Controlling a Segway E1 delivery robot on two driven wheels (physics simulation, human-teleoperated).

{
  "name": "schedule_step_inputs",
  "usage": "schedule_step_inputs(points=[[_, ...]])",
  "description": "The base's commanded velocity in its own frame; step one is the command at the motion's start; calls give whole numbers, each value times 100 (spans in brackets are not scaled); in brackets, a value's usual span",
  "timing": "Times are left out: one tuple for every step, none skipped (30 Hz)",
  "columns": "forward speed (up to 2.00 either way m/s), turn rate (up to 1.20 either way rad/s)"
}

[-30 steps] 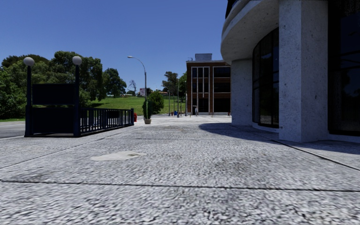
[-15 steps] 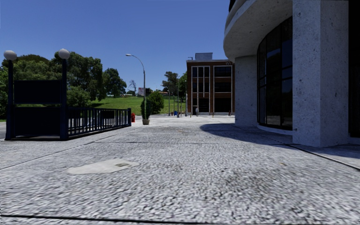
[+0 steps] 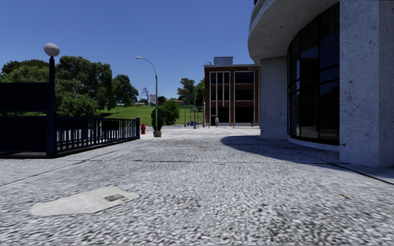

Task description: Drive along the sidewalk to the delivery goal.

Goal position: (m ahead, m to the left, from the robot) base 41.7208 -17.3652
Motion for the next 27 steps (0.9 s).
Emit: schedule_step_inputs(points=[[127, 0], [127, 0], [127, 0], [127, 0], [127, 0], [127, 0], [127, 0], [127, 0], [127, 0], [127, 0], [127, 0], [127, 0], [127, 0], [127, 0], [127, 0], [127, 0], [127, 0], [127, 0], [127, 0], [127, 0], [127, 0], [127, 0], [127, 0], [127, 0], [127, 0], [127, 0], [127, 0]])
